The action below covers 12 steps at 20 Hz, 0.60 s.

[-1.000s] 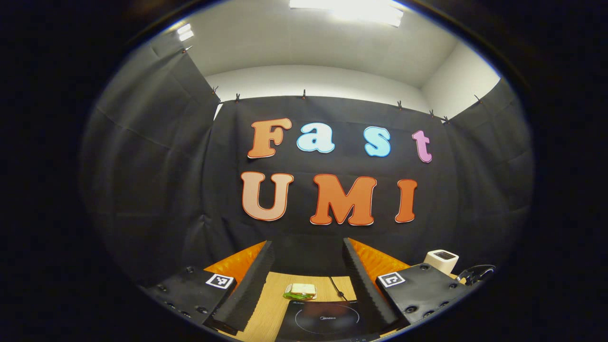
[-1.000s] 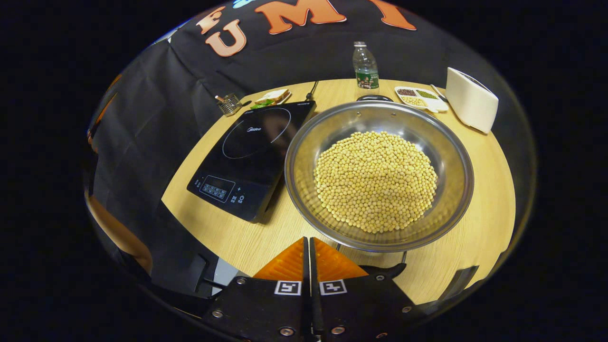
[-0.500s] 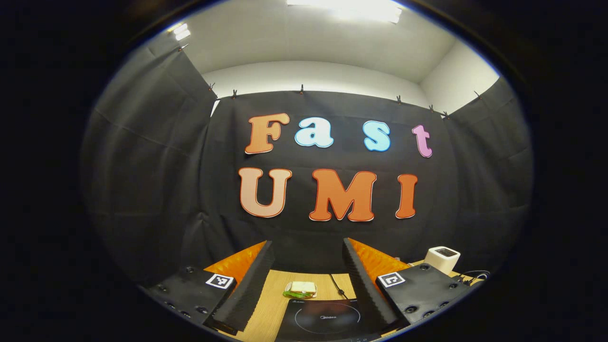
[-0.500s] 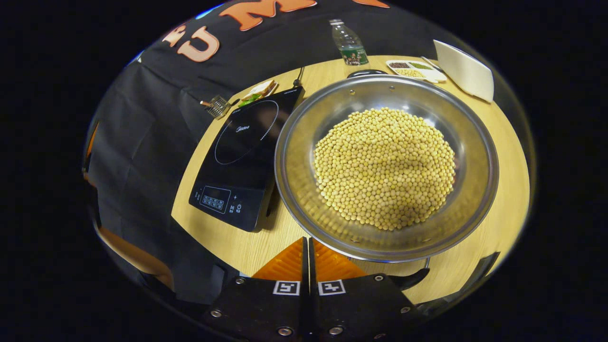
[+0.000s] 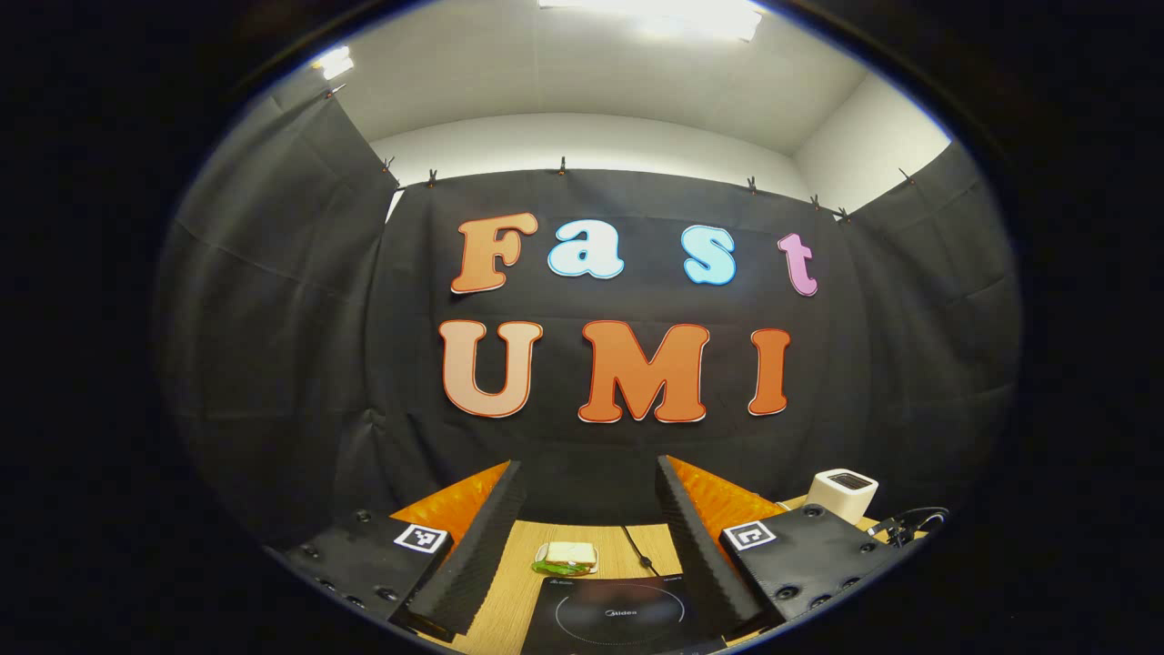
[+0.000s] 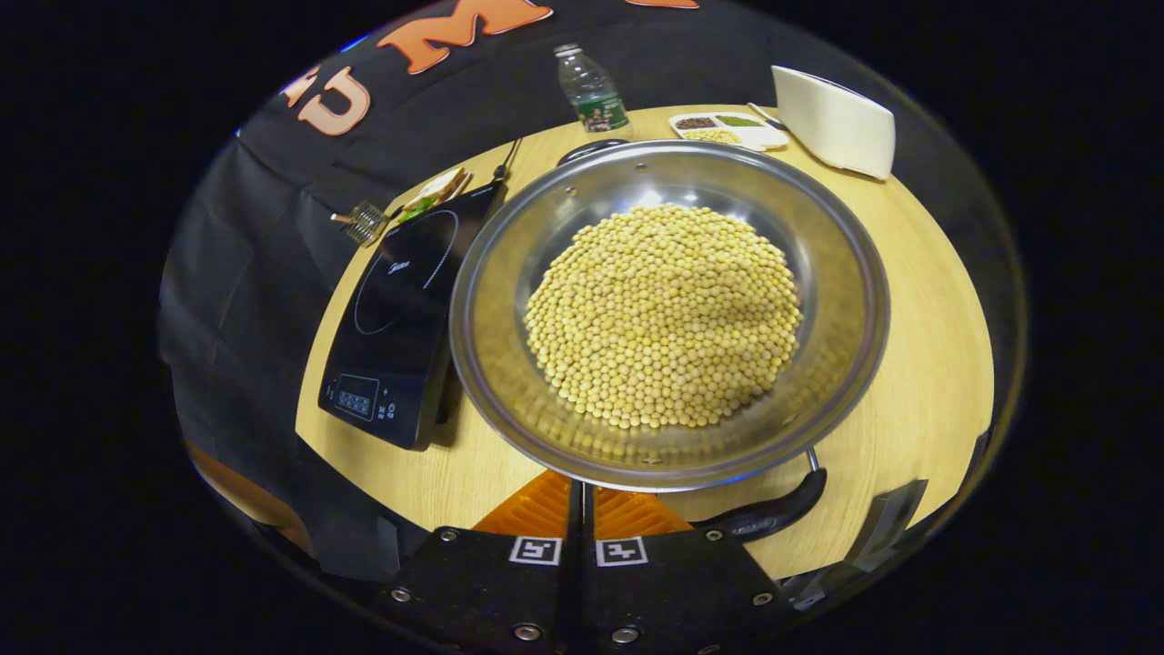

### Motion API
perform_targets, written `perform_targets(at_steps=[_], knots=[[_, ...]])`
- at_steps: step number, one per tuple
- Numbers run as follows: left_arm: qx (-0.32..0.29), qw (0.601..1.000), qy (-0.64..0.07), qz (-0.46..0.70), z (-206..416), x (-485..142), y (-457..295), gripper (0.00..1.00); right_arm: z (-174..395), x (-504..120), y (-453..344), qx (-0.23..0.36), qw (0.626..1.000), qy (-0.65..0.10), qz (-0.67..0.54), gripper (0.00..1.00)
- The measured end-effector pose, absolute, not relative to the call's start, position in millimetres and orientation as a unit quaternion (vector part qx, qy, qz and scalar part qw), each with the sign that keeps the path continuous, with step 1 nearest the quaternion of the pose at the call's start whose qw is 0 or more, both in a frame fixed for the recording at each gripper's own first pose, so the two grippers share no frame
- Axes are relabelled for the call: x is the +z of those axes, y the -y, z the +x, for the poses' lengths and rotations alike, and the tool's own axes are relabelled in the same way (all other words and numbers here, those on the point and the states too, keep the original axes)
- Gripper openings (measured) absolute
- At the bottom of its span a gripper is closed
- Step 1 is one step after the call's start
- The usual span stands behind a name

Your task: First push the handle of the pot to place it horizontally, then grasp the pot with both hands and set it on the induction cooktop.

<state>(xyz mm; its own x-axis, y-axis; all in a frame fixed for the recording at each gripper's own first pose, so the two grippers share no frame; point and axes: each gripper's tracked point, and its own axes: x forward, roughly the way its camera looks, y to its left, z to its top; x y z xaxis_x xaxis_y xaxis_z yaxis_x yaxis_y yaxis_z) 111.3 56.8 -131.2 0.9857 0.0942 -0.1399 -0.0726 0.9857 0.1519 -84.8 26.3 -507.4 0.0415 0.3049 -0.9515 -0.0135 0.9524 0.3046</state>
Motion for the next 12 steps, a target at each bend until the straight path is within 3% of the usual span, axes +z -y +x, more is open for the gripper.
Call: perform_targets(at_steps=[9,12], knots=[[0.016,0.993,-0.088,0.072,138,-151,-36,0.97,-73,-518,19,0.081,0.725,-0.679,0.082,0.00],[0.013,0.993,-0.088,0.072,145,-152,-33,0.94,-69,-521,34,0.074,0.725,-0.682,0.063,0.00]])
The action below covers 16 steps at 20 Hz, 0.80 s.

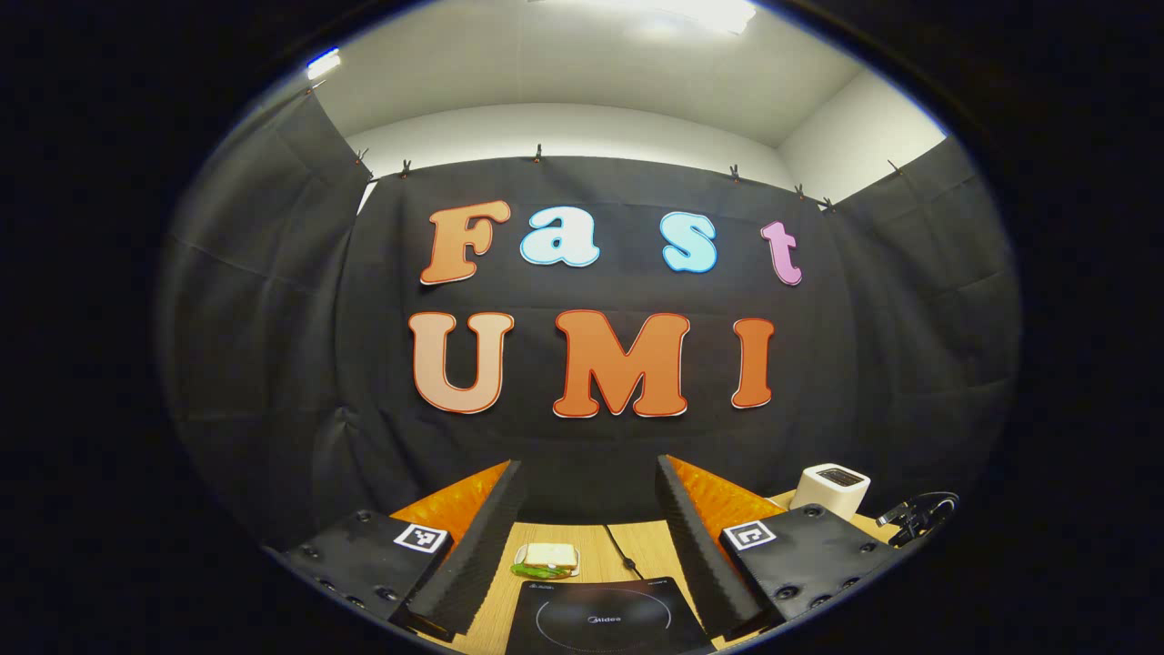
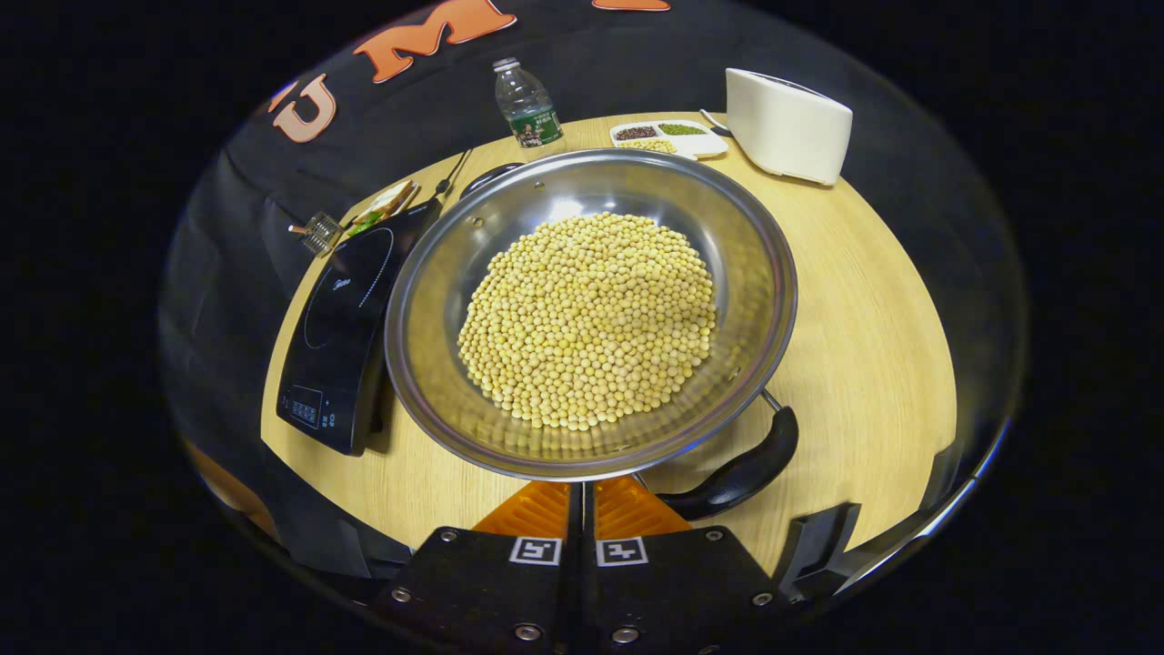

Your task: First push the handle of the pot to place it horizontally, then grasp the pot with both hands and set it on the induction cooktop.

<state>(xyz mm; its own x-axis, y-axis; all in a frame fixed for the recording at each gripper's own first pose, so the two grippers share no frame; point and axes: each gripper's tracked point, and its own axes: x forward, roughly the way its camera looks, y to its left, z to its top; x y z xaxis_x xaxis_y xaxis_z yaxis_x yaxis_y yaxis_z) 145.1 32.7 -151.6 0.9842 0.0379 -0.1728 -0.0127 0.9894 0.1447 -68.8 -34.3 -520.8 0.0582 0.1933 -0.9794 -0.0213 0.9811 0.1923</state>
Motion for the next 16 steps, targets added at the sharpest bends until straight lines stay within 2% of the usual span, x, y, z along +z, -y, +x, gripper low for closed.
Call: perform_targets(at_steps=[4,6,8,12,16], knots=[[0.009,0.993,-0.090,0.073,152,-157,-29,0.92,-58,-527,60,0.046,0.727,-0.684,0.052,0.00],[0.006,0.993,-0.087,0.075,156,-156,-27,0.97,-52,-529,74,0.036,0.729,-0.683,0.032,0.00],[0.002,0.994,-0.085,0.075,159,-157,-23,0.97,-46,-530,86,0.025,0.730,-0.683,0.023,0.00],[-0.002,0.994,-0.088,0.066,161,-162,-19,0.92,-30,-535,107,0.007,0.735,-0.678,0.010,0.00],[-0.008,0.993,-0.092,0.070,163,-169,-15,0.97,-16,-544,130,-0.026,0.737,-0.675,0.011,0.00]])
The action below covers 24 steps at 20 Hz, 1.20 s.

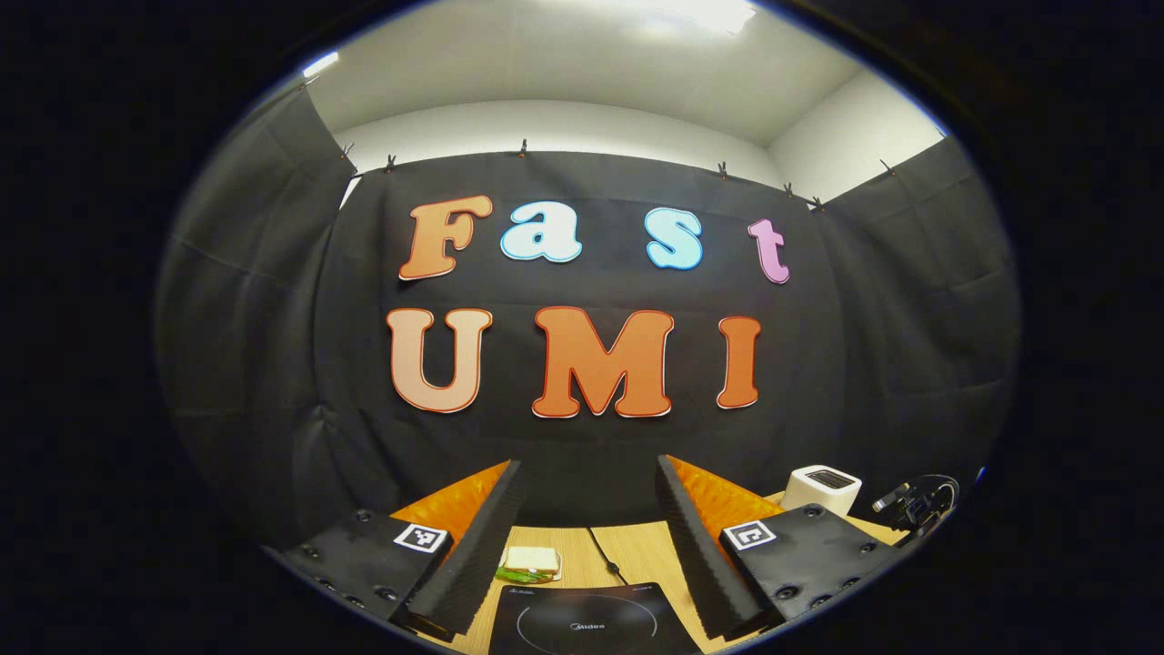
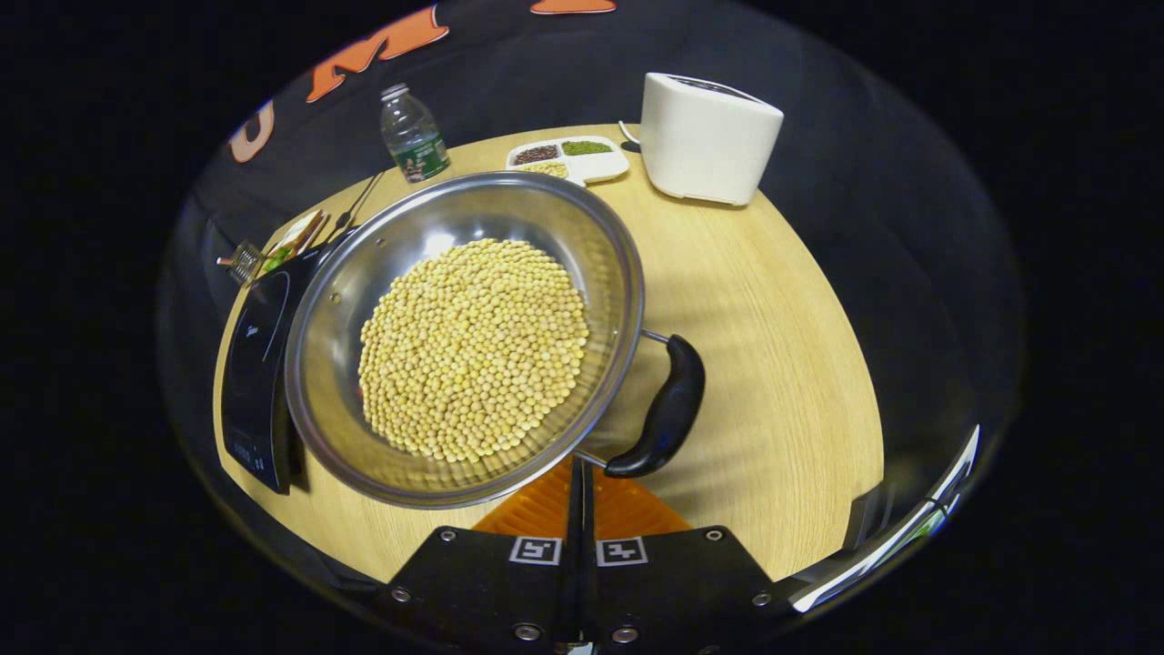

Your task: First push the handle of the pot to place it horizontally, then grasp the pot with both hands and set it on the induction cooktop.

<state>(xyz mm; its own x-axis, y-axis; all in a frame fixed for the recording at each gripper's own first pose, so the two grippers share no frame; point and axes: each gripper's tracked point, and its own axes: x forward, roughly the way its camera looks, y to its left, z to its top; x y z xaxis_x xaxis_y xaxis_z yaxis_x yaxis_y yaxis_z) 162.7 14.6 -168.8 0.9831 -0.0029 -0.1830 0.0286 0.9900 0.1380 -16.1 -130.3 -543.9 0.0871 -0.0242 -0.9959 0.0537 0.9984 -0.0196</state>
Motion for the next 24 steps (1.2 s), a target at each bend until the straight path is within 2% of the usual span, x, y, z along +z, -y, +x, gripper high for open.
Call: perform_targets(at_steps=[5,6,11,12,15,16,18,19,22,24], knots=[[-0.008,0.992,-0.105,0.071,165,-183,-14,0.97,1,-546,147,-0.048,0.746,-0.665,0.004,0.00],[-0.010,0.992,-0.107,0.071,164,-186,-14,0.95,6,-545,151,-0.053,0.748,-0.662,0.004,0.00],[-0.015,0.989,-0.131,0.064,168,-212,-7,0.97,26,-549,162,-0.070,0.754,-0.653,0.006,0.00],[-0.016,0.989,-0.136,0.062,169,-218,-5,0.92,28,-550,163,-0.072,0.754,-0.653,0.010,0.00],[-0.024,0.986,-0.153,0.061,170,-236,3,0.95,37,-553,167,-0.079,0.757,-0.649,0.017,0.00],[-0.025,0.985,-0.159,0.060,172,-243,5,0.92,41,-555,168,-0.081,0.757,-0.648,0.017,0.00],[-0.029,0.983,-0.174,0.057,172,-259,10,0.97,48,-558,170,-0.086,0.759,-0.646,0.018,0.00],[-0.033,0.981,-0.182,0.056,172,-267,14,0.93,51,-559,171,-0.088,0.759,-0.644,0.019,0.00],[-0.042,0.975,-0.211,0.048,176,-294,27,0.95,59,-562,172,-0.092,0.761,-0.641,0.028,0.00],[-0.044,0.973,-0.220,0.057,181,-309,32,0.92,66,-565,173,-0.092,0.764,-0.638,0.037,0.00]])
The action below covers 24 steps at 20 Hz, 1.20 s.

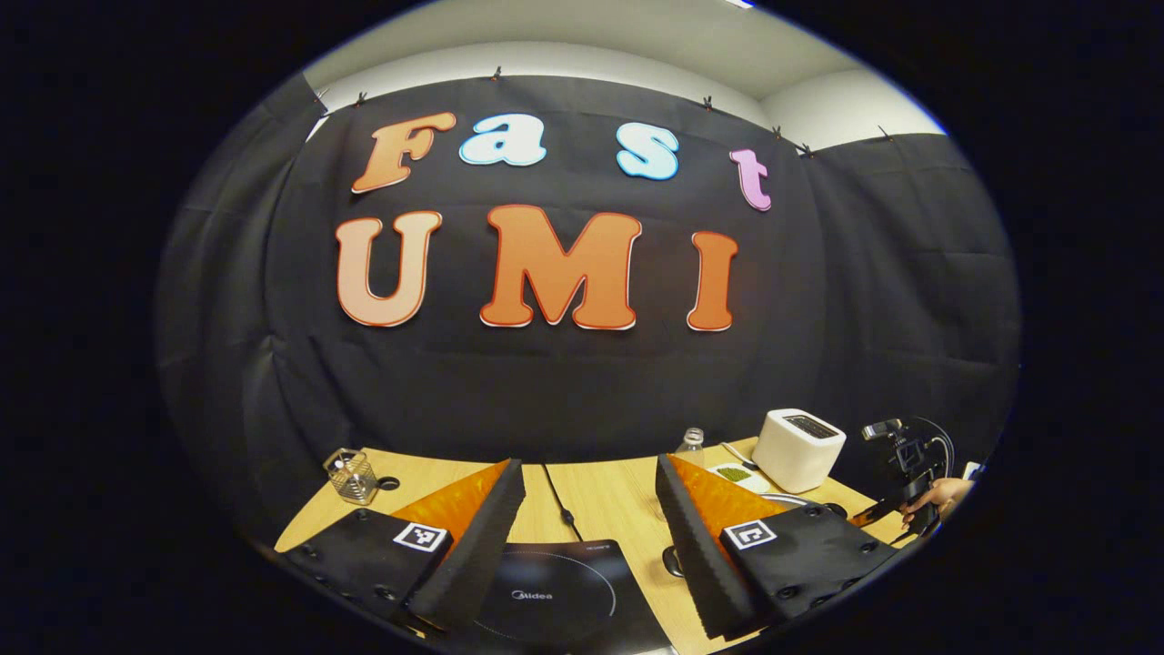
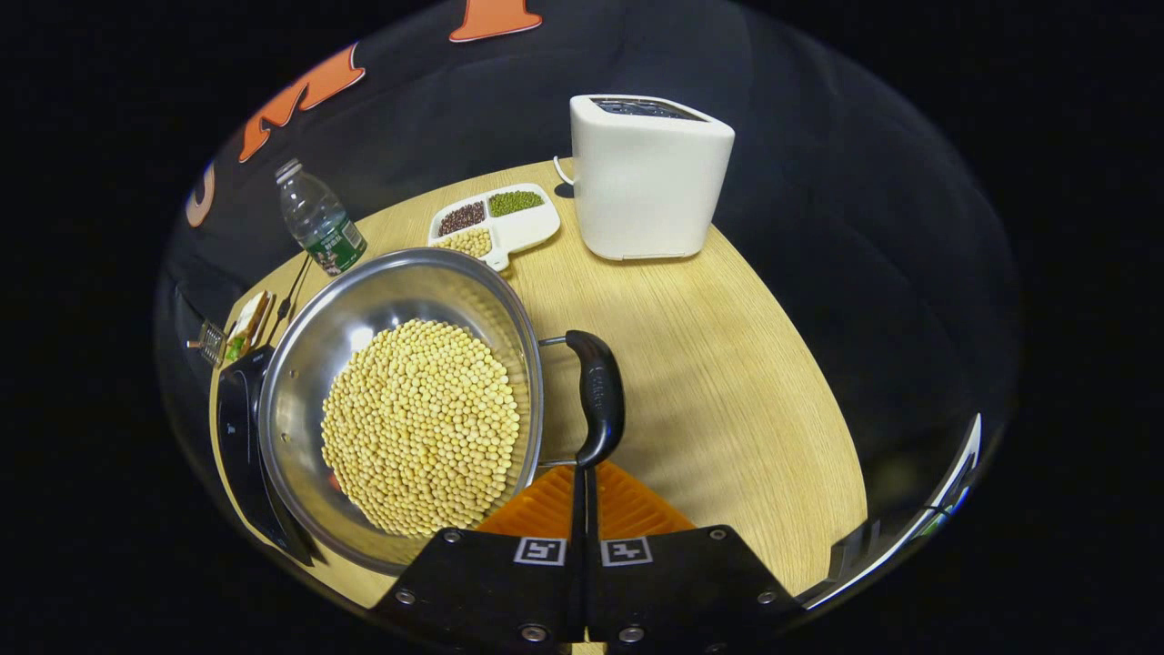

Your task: First push the handle of the pot to place it horizontally, then grasp the pot with both hands and set it on the induction cooktop.

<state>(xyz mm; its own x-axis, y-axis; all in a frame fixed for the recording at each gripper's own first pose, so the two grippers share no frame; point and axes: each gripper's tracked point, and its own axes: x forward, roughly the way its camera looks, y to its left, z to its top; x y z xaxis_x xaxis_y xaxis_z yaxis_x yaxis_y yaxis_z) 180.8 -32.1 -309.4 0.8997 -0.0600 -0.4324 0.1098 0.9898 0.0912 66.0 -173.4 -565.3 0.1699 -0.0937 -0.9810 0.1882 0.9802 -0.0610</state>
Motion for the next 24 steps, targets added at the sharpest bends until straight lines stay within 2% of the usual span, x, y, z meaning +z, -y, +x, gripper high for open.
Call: perform_targets(at_steps=[1,3,6,13,19,21,22,24], knots=[[-0.036,0.970,-0.228,0.069,184,-320,30,0.95,69,-568,174,-0.094,0.764,-0.637,0.042,0.00],[-0.039,0.962,-0.260,0.076,185,-354,39,0.93,76,-572,178,-0.096,0.766,-0.634,0.041,0.00],[-0.054,0.948,-0.307,0.066,181,-396,55,0.99,88,-577,183,-0.103,0.771,-0.627,0.048,0.00],[-0.074,0.901,-0.426,0.022,162,-484,92,0.95,94,-574,182,-0.100,0.770,-0.625,0.082,0.01],[-0.083,0.864,-0.497,0.014,145,-538,123,0.93,105,-545,177,-0.077,0.804,-0.586,0.058,0.06],[-0.078,0.855,-0.513,0.013,141,-554,128,0.93,112,-538,180,-0.080,0.815,-0.572,0.055,0.17],[-0.074,0.850,-0.521,0.012,142,-564,131,0.94,114,-534,181,-0.078,0.819,-0.566,0.050,0.31],[-0.060,0.842,-0.536,0.016,142,-581,129,0.94,120,-534,182,-0.075,0.826,-0.557,0.047,0.42]])
